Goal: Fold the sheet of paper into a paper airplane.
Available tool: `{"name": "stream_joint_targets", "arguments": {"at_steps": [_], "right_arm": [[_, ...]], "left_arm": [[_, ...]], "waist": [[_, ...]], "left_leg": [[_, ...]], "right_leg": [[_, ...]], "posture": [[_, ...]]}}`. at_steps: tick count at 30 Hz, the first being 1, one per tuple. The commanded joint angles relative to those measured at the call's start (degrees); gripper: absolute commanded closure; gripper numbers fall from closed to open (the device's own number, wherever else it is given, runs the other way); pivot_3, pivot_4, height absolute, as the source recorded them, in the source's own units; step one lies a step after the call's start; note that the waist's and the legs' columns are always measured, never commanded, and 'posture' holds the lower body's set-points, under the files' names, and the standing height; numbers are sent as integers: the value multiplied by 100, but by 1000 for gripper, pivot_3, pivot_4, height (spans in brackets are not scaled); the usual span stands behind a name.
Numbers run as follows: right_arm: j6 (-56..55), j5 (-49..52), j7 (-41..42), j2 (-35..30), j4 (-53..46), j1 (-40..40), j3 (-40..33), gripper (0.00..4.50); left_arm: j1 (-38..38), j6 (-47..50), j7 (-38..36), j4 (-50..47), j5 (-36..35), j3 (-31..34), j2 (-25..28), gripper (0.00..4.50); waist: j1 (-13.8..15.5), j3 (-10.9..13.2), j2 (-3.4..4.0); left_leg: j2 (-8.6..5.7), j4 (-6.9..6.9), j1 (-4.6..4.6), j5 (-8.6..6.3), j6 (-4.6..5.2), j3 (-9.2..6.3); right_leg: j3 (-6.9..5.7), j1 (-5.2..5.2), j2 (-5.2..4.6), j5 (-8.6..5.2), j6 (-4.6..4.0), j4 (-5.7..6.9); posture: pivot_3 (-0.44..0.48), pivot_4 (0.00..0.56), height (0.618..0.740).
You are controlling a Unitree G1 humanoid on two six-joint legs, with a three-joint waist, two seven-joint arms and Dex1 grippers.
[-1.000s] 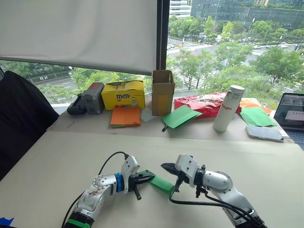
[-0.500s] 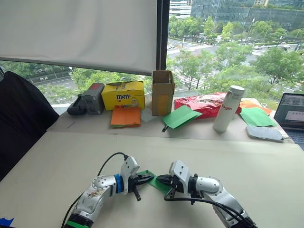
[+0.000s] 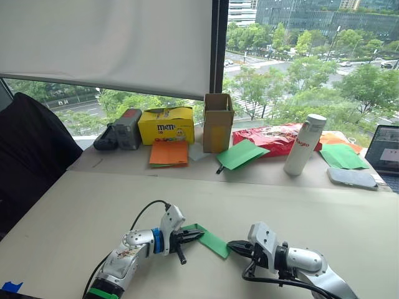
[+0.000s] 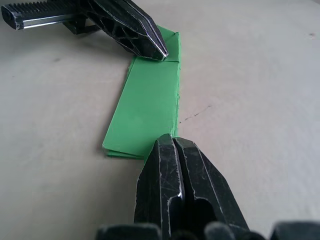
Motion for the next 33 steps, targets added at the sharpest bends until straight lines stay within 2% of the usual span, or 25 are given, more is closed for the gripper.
{"name": "stream_joint_targets", "arguments": {"at_steps": [1,6,9,12,13,15,21,25,29,33], "right_arm": [[144,-23,112,-194,370,339,-88,4482],[12,484,248,-34,118,29,-386,4482],[64,638,408,-195,78,-270,-573,4482],[409,976,618,-383,-112,-624,-789,4482],[580,1050,704,-487,-218,-731,-786,4482],[854,1058,879,-688,-387,-904,-649,4482],[2018,1309,1145,-923,-925,-1829,-243,4482],[2969,1771,999,-867,-1645,-2356,-104,4482],[3724,2068,687,-724,-2080,-2699,33,4482],[4079,1936,460,-739,-2132,-2730,448,4482]], "left_arm": [[96,147,23,363,161,-90,40,4500],[45,212,-99,278,-24,-1,-5,4500],[21,52,-372,76,48,-83,229,4500],[-109,324,-500,-293,-448,365,375,4500],[-153,251,-609,-421,-406,413,566,4500],[-226,-23,-817,-595,-148,390,1004,4500],[-636,546,-1125,-1009,-919,1172,1646,4500],[-344,836,-1488,-1340,-1137,1293,2142,4500],[-17,1131,-1452,-1611,-1387,1433,2252,4500],[287,1091,-1528,-1823,-1459,1422,2285,4500]], "waist": [[7,-2,-3],[16,0,-1],[0,11,2],[-32,52,4],[-43,73,2],[-41,87,-6],[-23,110,-3],[-57,109,8],[-44,107,10],[13,107,9]], "left_leg": [[0,0,0,0,0,0],[0,0,-1,0,0,1],[0,0,-4,0,0,4],[1,0,-8,0,0,6],[2,0,-9,1,0,6],[9,0,-13,1,0,-2],[15,-12,-10,4,-4,-24],[12,-23,-11,3,-4,-22],[13,-23,-3,4,-5,-40],[8,-23,-5,5,-7,-44]], "right_leg": [[0,1,0,-1,1,-1],[2,0,0,-1,2,0],[4,-4,0,0,1,1],[6,-10,1,8,-14,3],[7,-13,1,9,-15,4],[4,-17,0,12,-19,4],[-4,-20,-5,14,-23,0],[-4,-16,-13,15,-25,-19],[-3,-20,-23,17,-29,-23],[-18,-20,-46,20,-34,-33]], "posture": [[0,150,656],[0,150,656],[0,150,656],[0,150,656],[0,150,656],[0,150,656],[0,150,656],[0,150,656],[0,150,656],[0,150,656]]}}
